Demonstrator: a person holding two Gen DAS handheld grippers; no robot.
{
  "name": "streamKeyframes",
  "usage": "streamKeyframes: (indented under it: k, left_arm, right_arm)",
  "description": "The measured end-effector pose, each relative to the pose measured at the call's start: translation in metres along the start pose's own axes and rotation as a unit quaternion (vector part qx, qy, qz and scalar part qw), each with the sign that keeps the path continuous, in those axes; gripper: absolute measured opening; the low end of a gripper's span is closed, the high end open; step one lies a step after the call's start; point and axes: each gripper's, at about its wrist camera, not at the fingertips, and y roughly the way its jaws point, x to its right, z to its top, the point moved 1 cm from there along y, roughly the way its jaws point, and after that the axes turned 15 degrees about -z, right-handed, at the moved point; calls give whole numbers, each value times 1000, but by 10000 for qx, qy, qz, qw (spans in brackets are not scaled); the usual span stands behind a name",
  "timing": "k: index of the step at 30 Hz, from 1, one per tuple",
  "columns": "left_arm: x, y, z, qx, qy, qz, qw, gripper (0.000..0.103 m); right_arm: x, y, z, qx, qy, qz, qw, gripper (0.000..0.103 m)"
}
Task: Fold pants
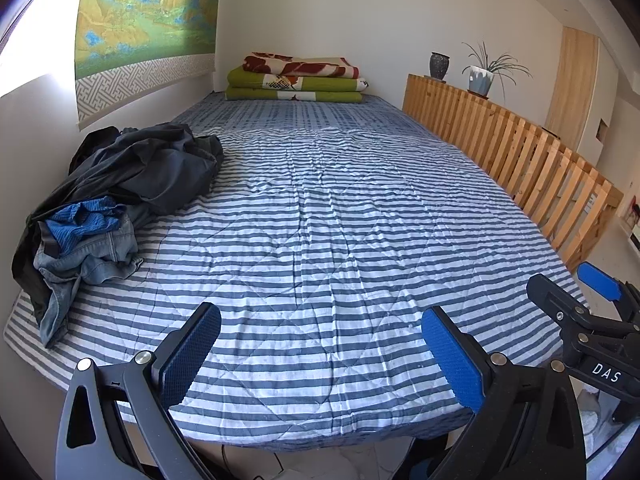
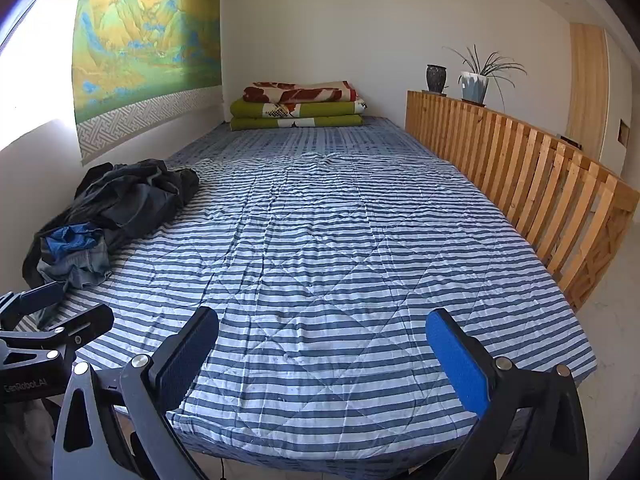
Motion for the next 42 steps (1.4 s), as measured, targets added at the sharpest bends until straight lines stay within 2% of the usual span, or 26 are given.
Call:
streamKeyframes:
  k: [9, 15, 24, 27, 33, 37, 40, 42]
  left_arm:
    - [0, 6, -3, -113, 58, -53, 9999, 102]
    - [-2, 15, -6, -207, 80, 137, 9997, 102]
    - [-13, 24, -10, -326, -42, -92, 9994, 99]
    - [-16, 25, -8, -256, -100, 86, 9996, 99]
    - [-21, 28, -7, -198, -133, 114, 9997, 99]
    - [-26, 28, -5, -81, -305, 52, 9995, 99]
    - [-36, 26, -5, 104, -657, -74, 9978, 99]
    - [-41, 26, -4, 98, -803, -25, 9967, 99]
  right_arm:
    - [1, 7, -4, -44, -34, -22, 10000, 102]
    - [-2, 9, -9, -36, -92, -67, 9999, 102]
    - [0, 14, -11, -51, -50, -86, 9999, 102]
    - [1, 16, -13, -70, -42, -77, 9999, 102]
    - [0, 19, -14, -99, -64, -84, 9999, 102]
    - [0, 23, -14, -137, -64, -76, 9999, 102]
    - [0, 25, -14, -164, -78, -67, 9998, 102]
    - [0, 27, -14, -183, -84, -52, 9998, 102]
